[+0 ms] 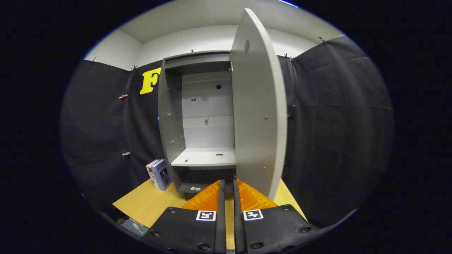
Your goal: Open the shoe cabinet door, grab the shoes and put them into the shoe cabinet, then close the shoe cabinet door.
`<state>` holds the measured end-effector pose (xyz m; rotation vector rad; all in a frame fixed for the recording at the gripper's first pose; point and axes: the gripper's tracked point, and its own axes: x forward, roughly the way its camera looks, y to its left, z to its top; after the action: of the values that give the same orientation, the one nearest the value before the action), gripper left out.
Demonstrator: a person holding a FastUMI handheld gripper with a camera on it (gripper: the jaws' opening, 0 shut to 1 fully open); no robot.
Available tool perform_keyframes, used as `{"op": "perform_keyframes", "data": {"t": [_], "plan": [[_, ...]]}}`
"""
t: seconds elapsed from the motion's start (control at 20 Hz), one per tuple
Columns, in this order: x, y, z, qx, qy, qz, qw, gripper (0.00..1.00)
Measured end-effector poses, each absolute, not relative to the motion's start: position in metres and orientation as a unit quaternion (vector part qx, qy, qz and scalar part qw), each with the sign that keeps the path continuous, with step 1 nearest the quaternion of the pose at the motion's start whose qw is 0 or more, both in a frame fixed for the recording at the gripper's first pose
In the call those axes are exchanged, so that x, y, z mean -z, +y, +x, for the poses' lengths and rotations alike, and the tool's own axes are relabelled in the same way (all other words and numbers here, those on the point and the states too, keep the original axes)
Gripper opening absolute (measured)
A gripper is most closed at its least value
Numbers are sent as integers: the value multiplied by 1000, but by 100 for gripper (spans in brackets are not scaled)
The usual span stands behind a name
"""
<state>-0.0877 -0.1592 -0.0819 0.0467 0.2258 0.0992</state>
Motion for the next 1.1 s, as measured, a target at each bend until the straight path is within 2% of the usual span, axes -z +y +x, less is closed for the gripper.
{"op": "perform_keyframes", "data": {"t": [0.2, 0.4, 0.45, 0.6, 0.75, 1.1], "plan": [[123, -114, -75, -86, 139, 56, 985, 14], [192, -77, -55, -85, 202, 69, 973, 14], [206, -69, -52, -78, 215, 68, 971, 21], [244, -52, -44, -68, 238, 79, 966, 23], [297, -43, -43, -41, 292, 86, 952, 32], [398, -21, -53, -15, 369, 59, 928, 32]]}}
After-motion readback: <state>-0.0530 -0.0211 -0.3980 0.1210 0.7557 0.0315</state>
